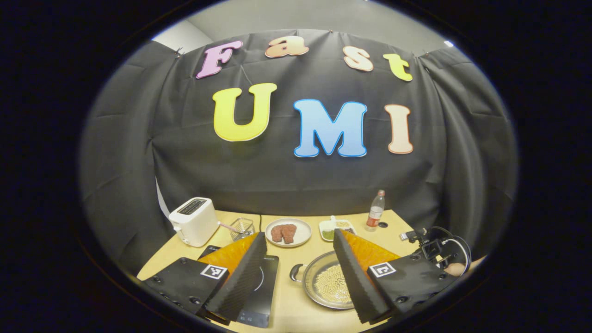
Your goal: First push the handle of the pot to place it horizontally, then grasp the pot with both hands and set it on the induction cooktop.
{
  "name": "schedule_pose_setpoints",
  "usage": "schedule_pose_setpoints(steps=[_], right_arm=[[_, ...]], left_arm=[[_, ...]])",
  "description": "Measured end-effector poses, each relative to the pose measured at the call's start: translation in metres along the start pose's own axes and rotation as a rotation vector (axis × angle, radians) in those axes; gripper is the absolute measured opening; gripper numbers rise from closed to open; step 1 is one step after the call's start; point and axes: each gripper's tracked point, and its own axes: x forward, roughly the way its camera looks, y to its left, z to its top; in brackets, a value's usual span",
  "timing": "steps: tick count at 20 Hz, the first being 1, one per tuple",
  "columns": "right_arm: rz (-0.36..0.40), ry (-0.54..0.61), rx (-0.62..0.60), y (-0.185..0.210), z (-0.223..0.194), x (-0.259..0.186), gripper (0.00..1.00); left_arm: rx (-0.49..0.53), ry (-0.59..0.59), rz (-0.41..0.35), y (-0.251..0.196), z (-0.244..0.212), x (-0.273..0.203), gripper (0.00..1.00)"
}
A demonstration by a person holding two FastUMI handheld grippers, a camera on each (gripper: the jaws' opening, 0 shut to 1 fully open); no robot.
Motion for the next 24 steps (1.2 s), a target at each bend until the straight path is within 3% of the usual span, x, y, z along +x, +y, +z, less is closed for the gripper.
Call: schedule_pose_setpoints(steps=[11,12,14,15,16,17,19,22,23,24], right_arm=[[0.001,-0.040,-0.024,-0.019,0.019,-0.001,0.01],[-0.009,-0.053,-0.020,-0.023,0.020,-0.005,0.01],[-0.020,-0.089,-0.006,-0.031,0.020,-0.015,0.11],[-0.033,-0.099,0.001,-0.035,0.018,-0.020,0.31],[-0.045,-0.117,0.011,-0.038,0.016,-0.030,0.44],[-0.067,-0.142,0.028,-0.042,0.016,-0.038,0.72],[-0.063,-0.217,0.086,-0.043,0.022,-0.061,0.99],[-0.021,-0.332,0.170,-0.029,0.032,-0.090,0.98],[-0.011,-0.366,0.186,-0.023,0.035,-0.097,0.98],[-0.001,-0.396,0.197,-0.017,0.038,-0.103,0.98]], left_arm=[[-0.007,0.021,0.033,-0.013,-0.011,0.001,0.93],[-0.007,0.022,0.026,-0.014,-0.012,0.002,0.99],[-0.008,0.028,0.001,-0.016,-0.018,0.009,0.95],[-0.007,0.032,-0.012,-0.016,-0.019,0.013,0.95],[-0.007,0.037,-0.027,-0.016,-0.023,0.017,0.99],[-0.007,0.045,-0.047,-0.017,-0.025,0.020,0.96],[-0.003,0.064,-0.074,-0.014,-0.037,0.027,0.93],[0.023,0.109,-0.117,-0.011,-0.055,0.040,0.99],[0.034,0.130,-0.136,-0.010,-0.064,0.045,0.93],[0.042,0.152,-0.155,-0.010,-0.074,0.051,0.93]])
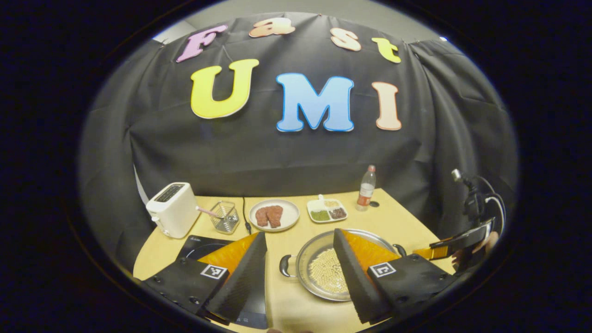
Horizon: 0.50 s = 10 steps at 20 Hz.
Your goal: First push the handle of the pot to place it horizontally, then grasp the pot with both hands and set it on the induction cooktop.
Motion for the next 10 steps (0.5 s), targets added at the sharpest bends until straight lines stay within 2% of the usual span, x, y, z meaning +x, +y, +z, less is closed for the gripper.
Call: schedule_pose_setpoints(steps=[2,4,6,10], right_arm=[[0.012,-0.045,0.011,0.011,0.005,-0.004,0.98],[0.016,-0.066,0.018,0.018,0.005,-0.003,0.98],[0.010,-0.070,0.021,0.023,0.002,0.003,0.98],[-0.018,-0.062,0.016,0.024,-0.004,0.022,0.98]], left_arm=[[-0.001,0.054,-0.031,0.002,-0.021,0.014,0.93],[-0.007,0.104,-0.046,0.008,-0.041,0.032,0.99],[-0.013,0.155,-0.057,0.013,-0.062,0.052,0.96],[-0.006,0.226,-0.060,0.023,-0.094,0.092,0.96]])
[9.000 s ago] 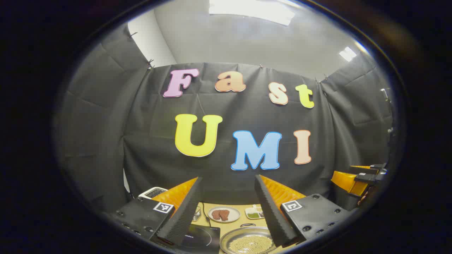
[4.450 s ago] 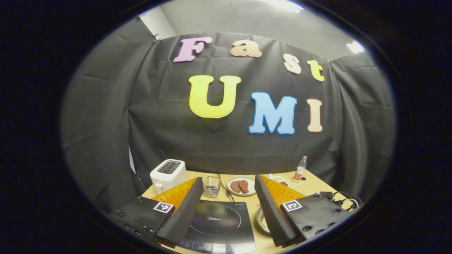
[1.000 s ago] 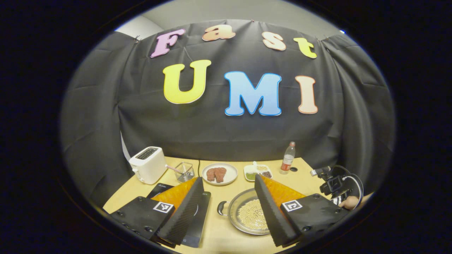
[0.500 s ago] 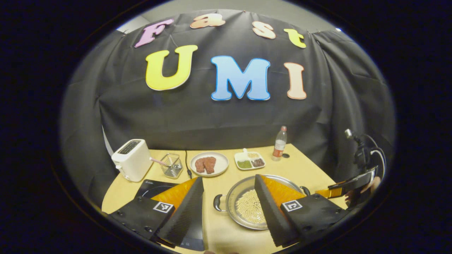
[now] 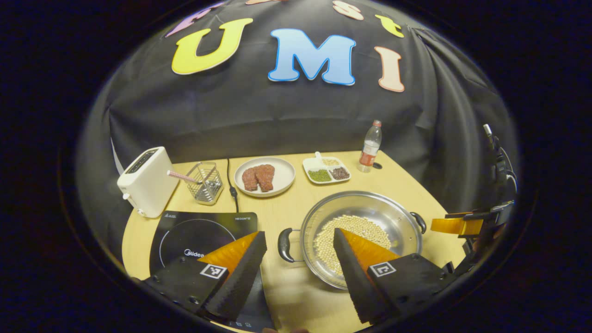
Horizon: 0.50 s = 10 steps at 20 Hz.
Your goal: First push the handle of the pot to place it horizontally, then grasp the pot with both hands and set it on the induction cooktop.
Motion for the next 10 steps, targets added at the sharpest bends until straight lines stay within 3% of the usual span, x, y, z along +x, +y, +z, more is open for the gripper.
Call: schedule_pose_setpoints(steps=[10], right_arm=[[-0.055,0.030,0.016,-0.008,0.004,0.060,0.98]], left_arm=[[-0.012,0.136,-0.010,0.012,-0.048,0.076,0.96]])
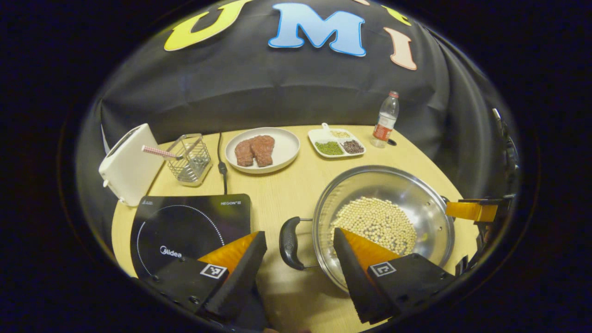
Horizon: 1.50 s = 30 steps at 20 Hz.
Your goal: First push the handle of the pot to place it horizontally, then grasp the pot with both hands and set it on the induction cooktop.
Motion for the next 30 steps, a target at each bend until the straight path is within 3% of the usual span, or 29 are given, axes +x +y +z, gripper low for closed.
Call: schedule_pose_setpoints(steps=[9,10,11,12,14,16,17,24,25,26,30], right_arm=[[-0.044,0.087,0.005,-0.005,-0.022,0.038,0.98],[-0.046,0.094,0.005,-0.005,-0.024,0.040,0.98],[-0.051,0.098,0.002,-0.005,-0.026,0.042,0.96],[-0.059,0.103,-0.005,-0.006,-0.028,0.044,0.89],[-0.069,0.117,-0.012,-0.007,-0.033,0.047,0.89],[-0.058,0.124,0.004,-0.004,-0.034,0.048,0.80],[-0.059,0.126,0.006,-0.004,-0.033,0.049,0.72],[-0.048,0.148,0.025,-0.002,-0.035,0.050,0.65],[-0.049,0.146,0.024,-0.002,-0.035,0.051,0.66],[-0.050,0.148,0.017,-0.002,-0.037,0.050,0.65],[-0.054,0.148,0.005,-0.001,-0.036,0.049,0.65]], left_arm=[[0.023,0.064,0.006,0.002,-0.014,0.034,0.94],[0.026,0.071,0.005,0.000,-0.017,0.036,0.99],[0.030,0.075,0.003,-0.002,-0.019,0.038,0.90],[0.034,0.079,0.003,-0.004,-0.023,0.039,0.88],[0.039,0.091,0.010,-0.005,-0.027,0.041,0.86],[0.045,0.092,0.021,-0.002,-0.028,0.044,0.86],[0.039,0.096,0.019,-0.002,-0.028,0.046,0.78],[0.044,0.095,0.028,-0.002,-0.027,0.043,0.67],[0.046,0.094,0.026,-0.002,-0.027,0.043,0.74],[0.049,0.096,0.027,-0.001,-0.027,0.042,0.67],[0.040,0.096,0.030,-0.002,-0.026,0.041,0.69]])
